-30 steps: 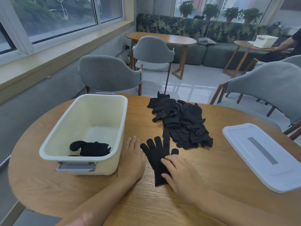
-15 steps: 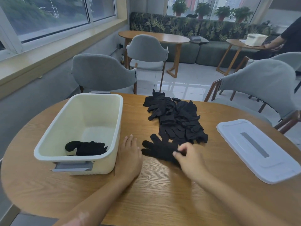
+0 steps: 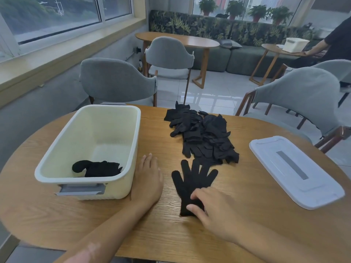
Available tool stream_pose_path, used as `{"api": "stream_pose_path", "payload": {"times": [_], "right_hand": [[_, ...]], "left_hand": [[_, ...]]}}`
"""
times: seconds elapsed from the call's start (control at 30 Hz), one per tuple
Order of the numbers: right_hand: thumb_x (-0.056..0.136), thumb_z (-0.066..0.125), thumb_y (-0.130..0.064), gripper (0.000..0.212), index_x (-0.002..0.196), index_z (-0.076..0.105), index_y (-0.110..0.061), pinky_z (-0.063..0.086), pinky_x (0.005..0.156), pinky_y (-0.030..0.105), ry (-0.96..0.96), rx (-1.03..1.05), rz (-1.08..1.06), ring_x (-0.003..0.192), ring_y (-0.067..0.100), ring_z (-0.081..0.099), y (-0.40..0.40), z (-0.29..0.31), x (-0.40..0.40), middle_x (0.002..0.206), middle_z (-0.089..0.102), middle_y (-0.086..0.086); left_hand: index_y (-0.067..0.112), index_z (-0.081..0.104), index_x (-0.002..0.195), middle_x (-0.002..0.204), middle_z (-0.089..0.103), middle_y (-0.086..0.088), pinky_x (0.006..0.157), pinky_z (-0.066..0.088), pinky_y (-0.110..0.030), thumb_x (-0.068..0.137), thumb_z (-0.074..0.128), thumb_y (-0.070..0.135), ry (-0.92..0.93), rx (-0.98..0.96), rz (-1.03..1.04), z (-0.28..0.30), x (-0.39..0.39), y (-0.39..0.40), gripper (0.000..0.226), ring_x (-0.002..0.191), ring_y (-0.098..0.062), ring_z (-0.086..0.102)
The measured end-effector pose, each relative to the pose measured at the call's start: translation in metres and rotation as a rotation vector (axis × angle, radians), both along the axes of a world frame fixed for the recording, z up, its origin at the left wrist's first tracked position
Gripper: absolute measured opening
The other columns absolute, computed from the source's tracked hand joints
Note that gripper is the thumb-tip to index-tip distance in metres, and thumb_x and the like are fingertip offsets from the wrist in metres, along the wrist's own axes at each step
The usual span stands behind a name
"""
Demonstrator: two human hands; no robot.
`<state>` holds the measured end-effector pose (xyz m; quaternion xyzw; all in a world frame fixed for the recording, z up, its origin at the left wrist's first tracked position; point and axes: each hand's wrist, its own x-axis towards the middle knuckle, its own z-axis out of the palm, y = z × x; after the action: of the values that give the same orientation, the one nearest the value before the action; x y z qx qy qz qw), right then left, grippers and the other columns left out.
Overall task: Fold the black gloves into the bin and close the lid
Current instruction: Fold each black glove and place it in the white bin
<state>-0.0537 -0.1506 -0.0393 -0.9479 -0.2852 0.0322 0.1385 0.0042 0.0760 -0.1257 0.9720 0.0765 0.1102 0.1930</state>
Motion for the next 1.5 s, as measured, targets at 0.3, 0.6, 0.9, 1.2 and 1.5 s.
{"api": "stream_pose_path", "payload": {"times": [0.3, 0.6, 0.9, 1.2, 1.5], "right_hand": [[0.099, 0.045, -0.041, 0.016, 0.097, 0.060, -0.036, 0.039, 0.069, 0.016, -0.048, 0.122, -0.065, 0.083, 0.002, 0.051, -0.015, -0.023, 0.019, 0.086, 0.058, -0.020], [0.089, 0.069, -0.022, 0.054, 0.137, 0.046, -0.025, 0.046, 0.092, 0.039, -0.037, 0.202, -0.695, 0.125, 0.025, 0.046, -0.085, -0.023, 0.133, 0.134, 0.047, 0.005], [0.095, 0.060, -0.015, 0.023, 0.115, 0.069, -0.024, 0.050, 0.087, 0.031, -0.060, 0.195, -0.638, 0.105, 0.016, 0.055, -0.098, -0.037, 0.160, 0.119, 0.058, -0.001], [0.096, 0.063, -0.032, 0.010, 0.094, 0.069, -0.024, 0.047, 0.072, 0.032, -0.177, 0.306, -0.554, 0.084, 0.012, 0.057, -0.085, 0.026, 0.175, 0.093, 0.063, -0.009], [0.100, 0.056, -0.035, 0.015, 0.096, 0.062, -0.022, 0.057, 0.076, 0.039, -0.238, 0.419, -0.516, 0.082, 0.016, 0.063, -0.063, 0.115, 0.176, 0.089, 0.068, 0.000]], "left_hand": [[0.011, 0.038, 0.153, 0.163, 0.029, -0.007, 0.126, 0.014, -0.035, 0.106, 0.034, 0.026, -0.001, -0.002, 0.001, -0.002, 0.000, 0.000, 0.050, 0.153, -0.022, 0.018], [0.014, 0.036, 0.154, 0.165, 0.026, -0.004, 0.125, 0.012, -0.033, 0.106, 0.033, 0.030, 0.009, -0.005, 0.005, 0.002, -0.001, 0.000, 0.051, 0.154, -0.019, 0.015], [0.016, 0.036, 0.154, 0.165, 0.026, -0.003, 0.125, 0.011, -0.033, 0.106, 0.033, 0.031, 0.013, -0.015, 0.005, 0.004, -0.002, -0.001, 0.051, 0.154, -0.019, 0.015], [0.015, 0.040, 0.153, 0.164, 0.028, -0.005, 0.124, 0.011, -0.033, 0.106, 0.036, 0.030, -0.002, -0.019, 0.001, 0.004, -0.001, -0.001, 0.050, 0.153, -0.020, 0.017], [0.013, 0.042, 0.152, 0.162, 0.031, -0.007, 0.124, 0.013, -0.033, 0.105, 0.040, 0.029, -0.013, -0.026, 0.003, 0.004, -0.002, -0.001, 0.049, 0.153, -0.021, 0.020]]}}
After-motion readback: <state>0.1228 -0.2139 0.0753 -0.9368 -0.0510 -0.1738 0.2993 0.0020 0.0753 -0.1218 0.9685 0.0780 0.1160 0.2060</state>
